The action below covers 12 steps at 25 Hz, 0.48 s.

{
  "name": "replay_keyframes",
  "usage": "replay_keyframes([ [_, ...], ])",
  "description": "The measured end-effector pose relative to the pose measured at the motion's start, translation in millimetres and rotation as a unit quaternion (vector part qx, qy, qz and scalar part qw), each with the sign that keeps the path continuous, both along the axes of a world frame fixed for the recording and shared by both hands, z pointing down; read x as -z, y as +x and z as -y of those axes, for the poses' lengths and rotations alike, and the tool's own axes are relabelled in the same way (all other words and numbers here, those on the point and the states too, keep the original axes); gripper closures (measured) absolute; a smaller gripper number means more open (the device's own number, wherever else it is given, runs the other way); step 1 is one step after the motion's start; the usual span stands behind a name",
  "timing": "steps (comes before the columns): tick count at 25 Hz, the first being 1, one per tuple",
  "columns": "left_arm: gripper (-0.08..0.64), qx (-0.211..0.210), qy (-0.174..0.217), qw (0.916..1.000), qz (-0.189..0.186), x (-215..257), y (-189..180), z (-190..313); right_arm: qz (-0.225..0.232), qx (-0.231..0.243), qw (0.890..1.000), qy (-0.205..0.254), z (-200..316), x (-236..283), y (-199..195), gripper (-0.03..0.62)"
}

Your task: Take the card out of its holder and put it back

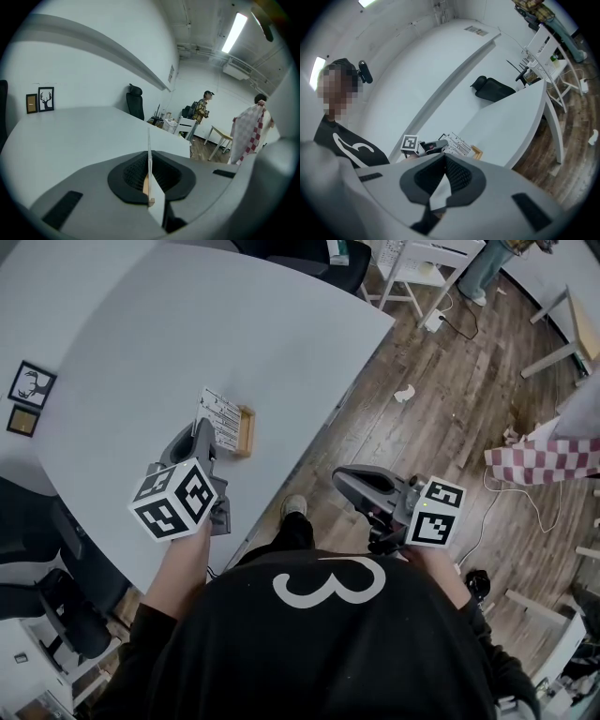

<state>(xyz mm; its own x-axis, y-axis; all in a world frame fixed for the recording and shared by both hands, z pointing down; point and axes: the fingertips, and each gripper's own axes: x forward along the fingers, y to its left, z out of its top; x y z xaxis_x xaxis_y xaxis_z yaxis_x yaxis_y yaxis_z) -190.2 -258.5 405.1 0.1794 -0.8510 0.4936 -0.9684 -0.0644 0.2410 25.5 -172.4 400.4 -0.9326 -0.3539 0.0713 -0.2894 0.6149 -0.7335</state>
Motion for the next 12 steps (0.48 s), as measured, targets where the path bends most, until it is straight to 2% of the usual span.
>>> replay_keyframes([
  [12, 0.534, -0.005, 0.011, 0.9994, 0.032, -2.5, 5.1, 1.3, 0.001, -0.002, 1.000, -0.004, -3.6, -2.2, 2.1, 0.586],
])
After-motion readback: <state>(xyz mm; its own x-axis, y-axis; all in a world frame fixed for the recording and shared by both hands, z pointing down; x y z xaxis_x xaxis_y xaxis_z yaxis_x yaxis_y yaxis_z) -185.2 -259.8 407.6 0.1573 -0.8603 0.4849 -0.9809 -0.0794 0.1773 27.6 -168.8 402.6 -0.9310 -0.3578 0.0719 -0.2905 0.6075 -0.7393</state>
